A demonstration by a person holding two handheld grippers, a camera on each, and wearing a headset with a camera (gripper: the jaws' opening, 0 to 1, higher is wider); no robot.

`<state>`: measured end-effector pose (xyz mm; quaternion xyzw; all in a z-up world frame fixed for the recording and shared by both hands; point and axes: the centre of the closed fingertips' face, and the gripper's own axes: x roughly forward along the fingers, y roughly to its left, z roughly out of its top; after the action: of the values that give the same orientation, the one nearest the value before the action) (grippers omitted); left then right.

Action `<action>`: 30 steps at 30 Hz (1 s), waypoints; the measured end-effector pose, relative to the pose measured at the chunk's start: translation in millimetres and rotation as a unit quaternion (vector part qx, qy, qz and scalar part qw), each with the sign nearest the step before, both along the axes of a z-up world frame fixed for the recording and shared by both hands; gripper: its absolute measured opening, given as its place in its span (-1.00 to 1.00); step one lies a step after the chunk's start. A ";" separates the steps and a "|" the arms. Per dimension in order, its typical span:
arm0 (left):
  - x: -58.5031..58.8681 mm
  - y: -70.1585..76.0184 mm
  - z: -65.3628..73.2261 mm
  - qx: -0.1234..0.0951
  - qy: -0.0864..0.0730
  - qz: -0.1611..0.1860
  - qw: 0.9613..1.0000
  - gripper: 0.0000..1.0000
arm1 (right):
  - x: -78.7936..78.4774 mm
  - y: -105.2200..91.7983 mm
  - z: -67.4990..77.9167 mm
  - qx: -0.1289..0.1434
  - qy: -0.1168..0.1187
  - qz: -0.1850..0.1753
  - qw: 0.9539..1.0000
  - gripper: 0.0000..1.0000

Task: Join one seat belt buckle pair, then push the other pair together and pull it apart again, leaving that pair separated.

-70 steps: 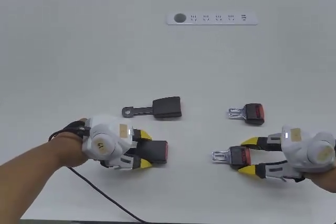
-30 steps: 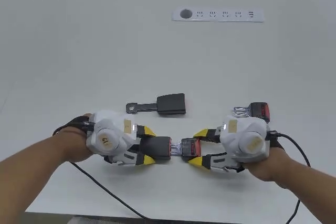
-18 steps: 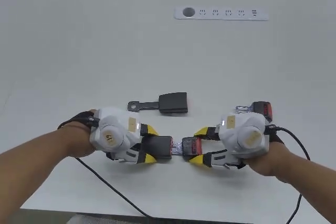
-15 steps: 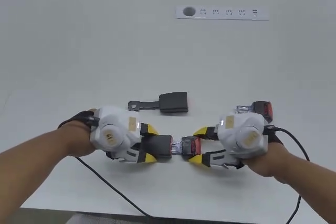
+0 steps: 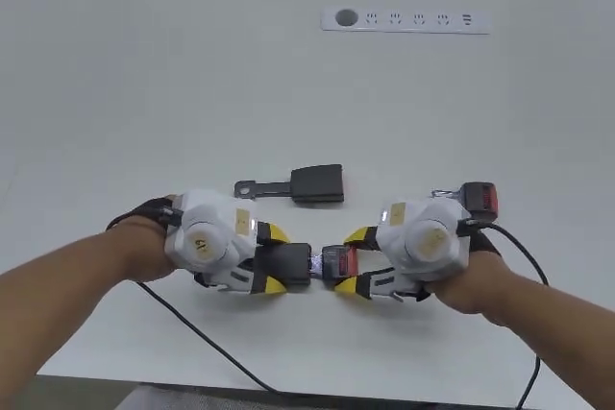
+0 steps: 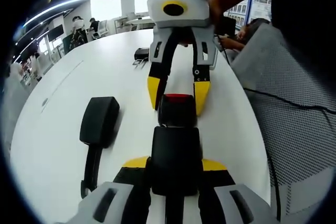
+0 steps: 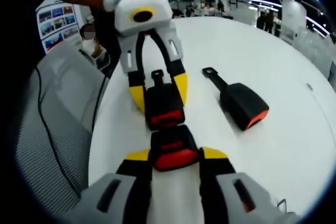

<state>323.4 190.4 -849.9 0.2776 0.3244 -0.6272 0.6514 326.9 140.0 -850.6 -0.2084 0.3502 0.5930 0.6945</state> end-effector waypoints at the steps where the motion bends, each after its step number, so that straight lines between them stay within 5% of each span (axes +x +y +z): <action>1: -0.4 0.1 -0.2 0.001 0.001 0.000 1.000 -0.30 | 0.7 0.5 0.0 -0.005 -0.004 0.001 1.000 -0.32; 17: 1.0 2.0 -1.0 0.003 0.002 -0.002 1.000 -0.28 | -0.8 4.6 -2.6 -0.014 -0.003 -0.017 1.000 -0.31; 30: 0.3 2.3 -1.2 -0.008 0.004 0.003 1.000 -0.28 | -1.8 3.2 -2.2 -0.001 -0.033 -0.027 0.999 -0.31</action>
<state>323.7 192.7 -851.1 0.2688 0.3225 -0.6288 0.6546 325.1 143.2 -852.8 -0.2187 0.3335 0.5664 0.7212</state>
